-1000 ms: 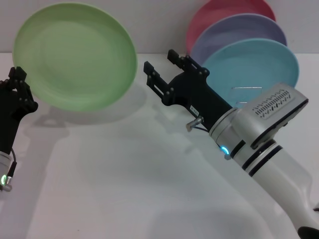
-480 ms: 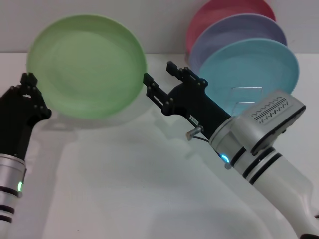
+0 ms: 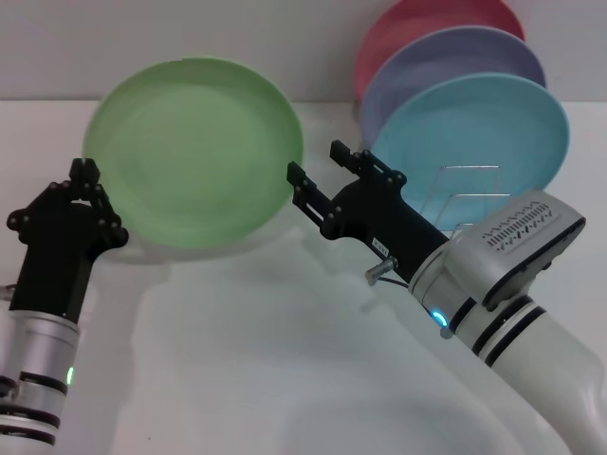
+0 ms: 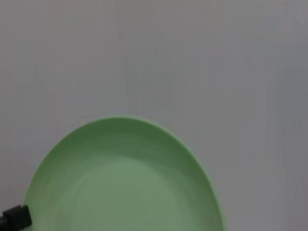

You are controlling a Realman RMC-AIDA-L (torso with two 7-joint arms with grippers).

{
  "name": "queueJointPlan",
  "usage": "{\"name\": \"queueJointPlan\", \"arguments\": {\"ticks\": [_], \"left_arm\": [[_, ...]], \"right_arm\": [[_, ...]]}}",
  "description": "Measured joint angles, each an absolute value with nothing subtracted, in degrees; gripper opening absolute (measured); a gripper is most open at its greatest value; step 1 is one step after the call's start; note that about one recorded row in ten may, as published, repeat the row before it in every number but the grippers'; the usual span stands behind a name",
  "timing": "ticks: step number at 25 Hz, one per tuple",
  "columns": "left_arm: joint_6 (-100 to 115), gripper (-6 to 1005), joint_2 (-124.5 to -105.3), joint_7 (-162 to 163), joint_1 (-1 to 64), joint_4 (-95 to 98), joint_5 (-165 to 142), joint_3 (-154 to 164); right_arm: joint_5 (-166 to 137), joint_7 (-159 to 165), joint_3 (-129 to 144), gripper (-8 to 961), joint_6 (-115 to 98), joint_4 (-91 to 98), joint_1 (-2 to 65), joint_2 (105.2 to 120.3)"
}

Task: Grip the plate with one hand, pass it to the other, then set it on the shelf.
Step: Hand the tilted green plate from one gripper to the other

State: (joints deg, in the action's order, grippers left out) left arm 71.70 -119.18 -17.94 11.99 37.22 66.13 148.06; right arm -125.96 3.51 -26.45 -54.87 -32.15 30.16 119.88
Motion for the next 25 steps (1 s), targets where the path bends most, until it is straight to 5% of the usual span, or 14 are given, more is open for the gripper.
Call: {"name": "queueJointPlan", "arguments": {"ticks": [25], "left_arm": [[74.5, 97, -119.18, -33.6, 10.6, 43.8, 75.7, 154.8]], "right_arm": [[-126.0, 5.6, -25.6, 629, -53.1, -29.9, 31.3, 119.88]]}}
